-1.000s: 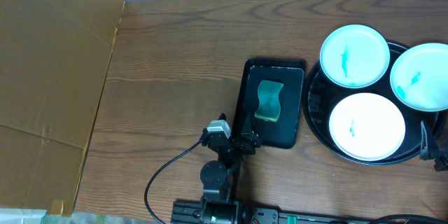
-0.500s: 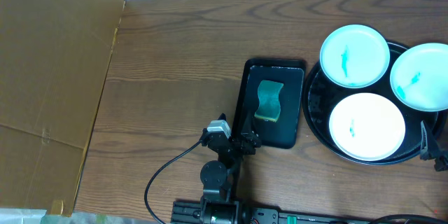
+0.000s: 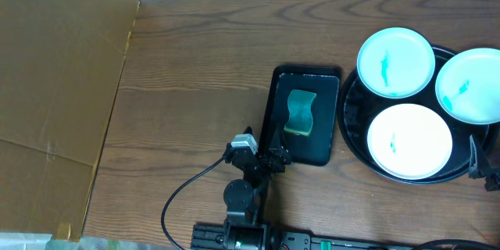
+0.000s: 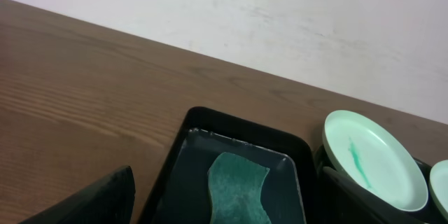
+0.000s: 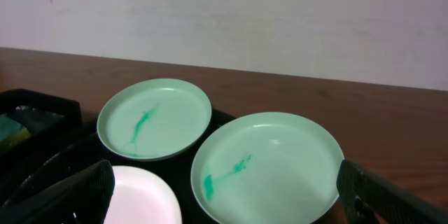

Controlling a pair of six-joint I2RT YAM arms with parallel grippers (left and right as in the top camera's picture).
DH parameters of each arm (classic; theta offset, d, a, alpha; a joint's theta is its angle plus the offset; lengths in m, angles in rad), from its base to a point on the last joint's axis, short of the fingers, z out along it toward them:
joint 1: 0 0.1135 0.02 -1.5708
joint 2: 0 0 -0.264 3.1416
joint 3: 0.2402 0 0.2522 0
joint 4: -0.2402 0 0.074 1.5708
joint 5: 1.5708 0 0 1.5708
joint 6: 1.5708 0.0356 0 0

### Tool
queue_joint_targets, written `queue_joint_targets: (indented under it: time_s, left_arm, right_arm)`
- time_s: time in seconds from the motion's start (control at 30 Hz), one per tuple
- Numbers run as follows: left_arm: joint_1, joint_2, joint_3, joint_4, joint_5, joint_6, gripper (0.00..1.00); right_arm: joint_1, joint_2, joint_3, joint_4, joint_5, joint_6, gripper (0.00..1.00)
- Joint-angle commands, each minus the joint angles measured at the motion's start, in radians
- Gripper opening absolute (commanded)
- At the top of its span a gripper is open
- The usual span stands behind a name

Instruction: Clean dirty plates on tray and stack at the side

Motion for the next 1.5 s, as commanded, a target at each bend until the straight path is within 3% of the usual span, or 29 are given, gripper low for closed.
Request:
queue_joint_targets:
  time_s: [0.0, 0.47, 0.67, 0.8, 0.97, 1.17, 1.27, 1.37, 1.47]
  left_arm:
    - [0.005, 0.005, -0.007, -0.045, 0.018, 0.013, 0.83]
    - [0.005, 0.005, -0.007, -0.044, 0.019, 0.011, 0.83]
    - [0.003, 0.005, -0.008, 0.092, 0.285, -0.419, 0.83]
    - [0.003, 0.005, -0.008, 0.189, 0.301, -0.557, 0.83]
    - [0.003, 0.005, -0.007, 0.361, 0.365, -0.518, 0.83]
    - [0.004, 0.008, 0.068, 0.383, 0.359, -0.367, 0.83]
    - [0.004, 0.045, 0.175, 0.323, 0.301, -0.224, 0.83]
    - [0.004, 0.126, 0.308, 0.202, 0.198, -0.159, 0.83]
    - [0.004, 0.280, 0.476, 0.054, 0.194, -0.090, 0.83]
  right_arm:
    - [0.010, -0.005, -0.002, -0.004, 0.005, 0.013, 0.99]
    - [0.010, -0.005, -0.002, -0.004, 0.005, 0.013, 0.99]
    - [0.010, -0.005, -0.002, -0.004, 0.005, 0.013, 0.99]
    - [0.010, -0.005, -0.002, -0.004, 0.005, 0.013, 0.99]
    - [0.010, -0.005, -0.002, -0.004, 0.005, 0.013, 0.99]
    - [0.010, -0.005, -0.002, -0.004, 0.005, 0.013, 0.99]
    - [0.010, -0.005, -0.002, -0.004, 0.005, 0.013, 0.99]
    - [0.010, -0.005, -0.002, -0.004, 0.005, 0.013, 0.99]
    - [0.010, -0.005, -0.002, -0.004, 0.005, 0.013, 0.99]
